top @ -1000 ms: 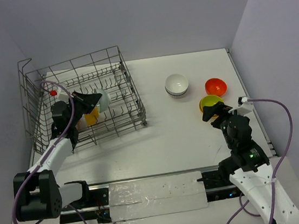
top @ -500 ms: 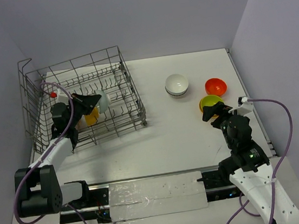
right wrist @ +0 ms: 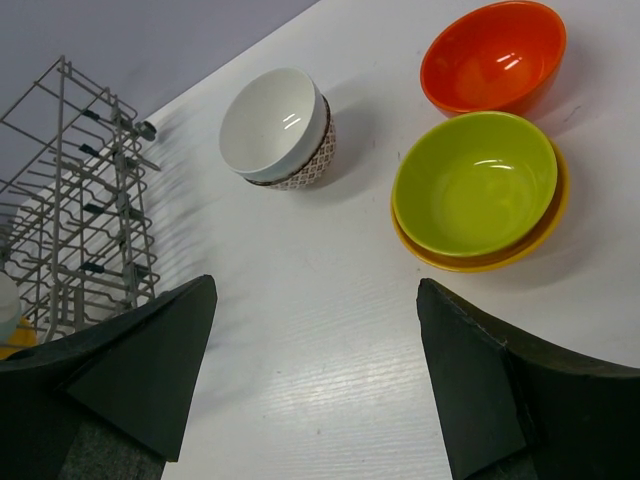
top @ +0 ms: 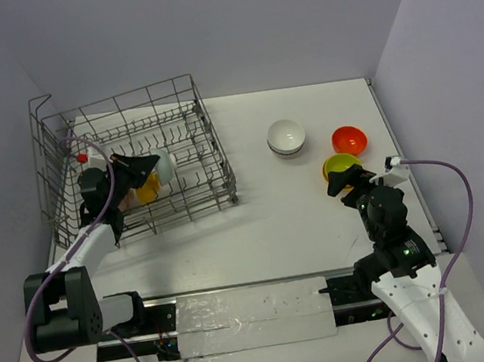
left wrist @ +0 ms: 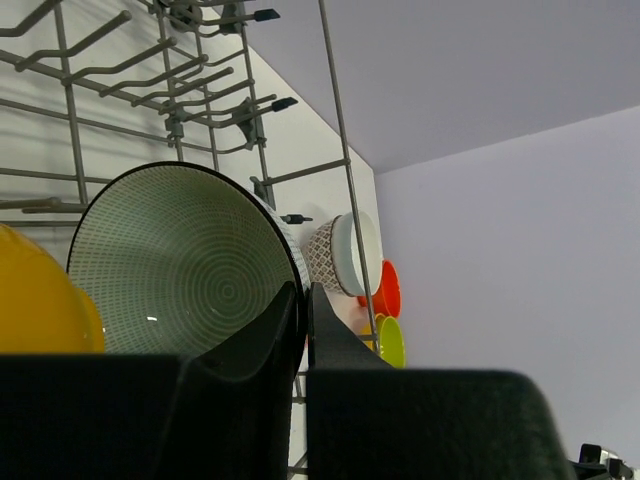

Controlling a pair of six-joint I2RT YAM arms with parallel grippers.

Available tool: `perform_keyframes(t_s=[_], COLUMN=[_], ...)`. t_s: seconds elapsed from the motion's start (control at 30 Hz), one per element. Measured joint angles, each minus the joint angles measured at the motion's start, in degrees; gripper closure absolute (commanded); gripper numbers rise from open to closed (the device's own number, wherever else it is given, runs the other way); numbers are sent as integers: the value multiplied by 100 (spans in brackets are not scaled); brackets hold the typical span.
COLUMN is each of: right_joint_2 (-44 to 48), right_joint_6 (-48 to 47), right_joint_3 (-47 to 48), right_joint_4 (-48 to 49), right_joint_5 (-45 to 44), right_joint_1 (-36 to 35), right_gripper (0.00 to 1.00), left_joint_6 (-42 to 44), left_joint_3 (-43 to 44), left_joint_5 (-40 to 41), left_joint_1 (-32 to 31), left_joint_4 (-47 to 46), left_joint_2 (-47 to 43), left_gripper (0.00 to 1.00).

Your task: Load the bowls into the dish rack

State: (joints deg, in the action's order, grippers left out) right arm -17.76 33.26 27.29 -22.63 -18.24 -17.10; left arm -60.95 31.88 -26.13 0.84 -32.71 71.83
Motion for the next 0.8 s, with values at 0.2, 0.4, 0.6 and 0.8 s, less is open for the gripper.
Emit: perform_keyframes(t_s=[0.2,0.4,0.6,0.8], right_joint_2=[0,0,0,0], right_joint_6=[-13,-15,-15,-15], right_joint_3=[-4,-4,-4,-26], right_joint_4=[20,66,83,94], right_joint_5=[37,61,79,98], right_joint_1=[0,0,0,0], right_gripper=[12,12,12,12], left_joint_6=[2,219,428,511], left_joint_3=[2,20,72,127], left_joint_5=[-59,59,203,254], left_joint_1=[186,258,262,269], left_joint_4=[247,859,1325,1521], left_joint_2=[-33,50,114,116], left_gripper=[100,99,87,66])
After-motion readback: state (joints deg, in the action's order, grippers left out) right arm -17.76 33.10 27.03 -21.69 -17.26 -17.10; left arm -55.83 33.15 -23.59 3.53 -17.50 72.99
